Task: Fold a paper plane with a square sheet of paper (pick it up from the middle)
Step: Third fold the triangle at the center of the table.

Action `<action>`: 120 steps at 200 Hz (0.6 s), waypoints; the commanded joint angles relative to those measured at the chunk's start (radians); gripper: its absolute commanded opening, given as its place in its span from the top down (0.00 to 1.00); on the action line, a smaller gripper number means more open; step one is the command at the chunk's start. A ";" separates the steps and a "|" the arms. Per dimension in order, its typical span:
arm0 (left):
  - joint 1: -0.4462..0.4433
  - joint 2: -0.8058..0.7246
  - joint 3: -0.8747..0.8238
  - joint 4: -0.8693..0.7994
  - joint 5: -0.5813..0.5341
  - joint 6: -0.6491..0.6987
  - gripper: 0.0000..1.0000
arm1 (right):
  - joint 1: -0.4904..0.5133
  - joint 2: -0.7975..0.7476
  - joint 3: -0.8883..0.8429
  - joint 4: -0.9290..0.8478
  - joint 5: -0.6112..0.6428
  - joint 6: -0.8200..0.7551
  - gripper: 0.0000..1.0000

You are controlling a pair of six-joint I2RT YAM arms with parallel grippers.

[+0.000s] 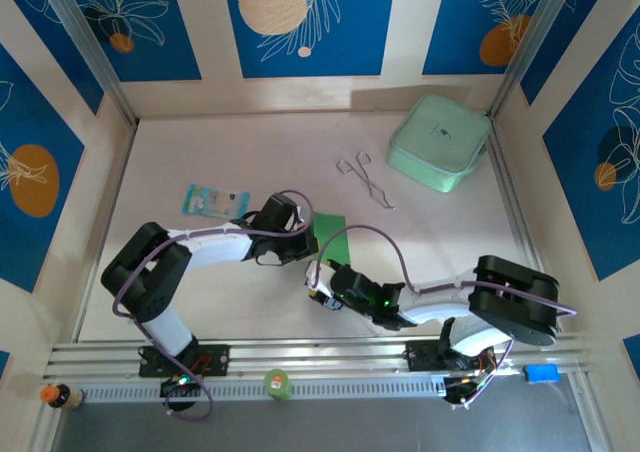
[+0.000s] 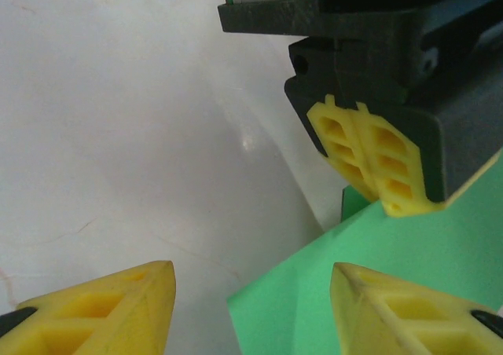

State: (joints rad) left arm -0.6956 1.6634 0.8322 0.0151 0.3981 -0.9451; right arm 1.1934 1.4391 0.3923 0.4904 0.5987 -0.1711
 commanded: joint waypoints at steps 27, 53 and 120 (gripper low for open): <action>0.012 -0.026 -0.004 -0.009 0.025 -0.009 0.97 | 0.047 0.124 0.046 0.144 0.179 -0.080 0.46; 0.014 -0.028 -0.004 -0.012 0.025 -0.007 0.98 | 0.063 0.145 0.044 0.146 0.221 -0.081 0.48; 0.018 -0.031 -0.004 -0.021 0.021 -0.002 0.98 | 0.064 0.111 0.022 0.099 0.254 -0.044 0.58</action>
State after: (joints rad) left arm -0.6888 1.6634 0.8322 0.0147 0.4007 -0.9455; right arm 1.2510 1.5764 0.4206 0.5827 0.8154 -0.2325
